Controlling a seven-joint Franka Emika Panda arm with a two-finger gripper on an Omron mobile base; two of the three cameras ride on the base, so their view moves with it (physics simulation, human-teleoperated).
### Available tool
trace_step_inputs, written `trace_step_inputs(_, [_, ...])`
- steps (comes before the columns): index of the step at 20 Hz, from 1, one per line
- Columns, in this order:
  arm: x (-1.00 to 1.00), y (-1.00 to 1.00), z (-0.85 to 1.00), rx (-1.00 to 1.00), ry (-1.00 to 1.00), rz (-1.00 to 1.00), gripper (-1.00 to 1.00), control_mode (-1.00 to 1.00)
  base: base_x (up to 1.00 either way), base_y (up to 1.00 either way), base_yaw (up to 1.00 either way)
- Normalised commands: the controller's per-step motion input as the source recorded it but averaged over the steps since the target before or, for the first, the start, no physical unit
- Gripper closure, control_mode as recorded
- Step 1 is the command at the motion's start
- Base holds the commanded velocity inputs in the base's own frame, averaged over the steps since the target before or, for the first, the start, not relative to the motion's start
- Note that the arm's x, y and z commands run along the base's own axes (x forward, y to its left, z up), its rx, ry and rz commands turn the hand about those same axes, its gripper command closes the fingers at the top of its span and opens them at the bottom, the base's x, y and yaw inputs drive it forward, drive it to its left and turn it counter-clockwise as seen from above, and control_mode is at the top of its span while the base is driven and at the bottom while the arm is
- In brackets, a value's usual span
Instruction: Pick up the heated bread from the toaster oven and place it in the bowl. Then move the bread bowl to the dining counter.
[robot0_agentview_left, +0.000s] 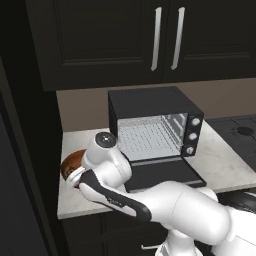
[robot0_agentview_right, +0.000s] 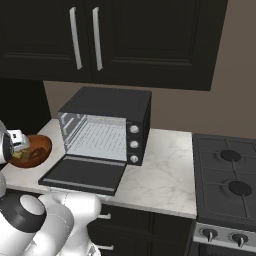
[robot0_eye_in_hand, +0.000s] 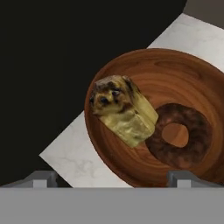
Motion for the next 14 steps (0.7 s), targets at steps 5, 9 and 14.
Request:
trace_step_inputs(5, [-0.05,-0.01,-0.36,-0.12,0.1,0.09,-1.0,-1.0,0.0,0.0,0.0])
trace_step_inputs(9, [-0.4,0.0,-0.01,-0.03,0.01,0.03,-1.0,-1.0,0.0,0.0,0.0])
trace_step_inputs(14, [0.04,0.0,-0.05,-0.08,0.0,0.01,-1.0,-1.0,0.0,0.0,0.0])
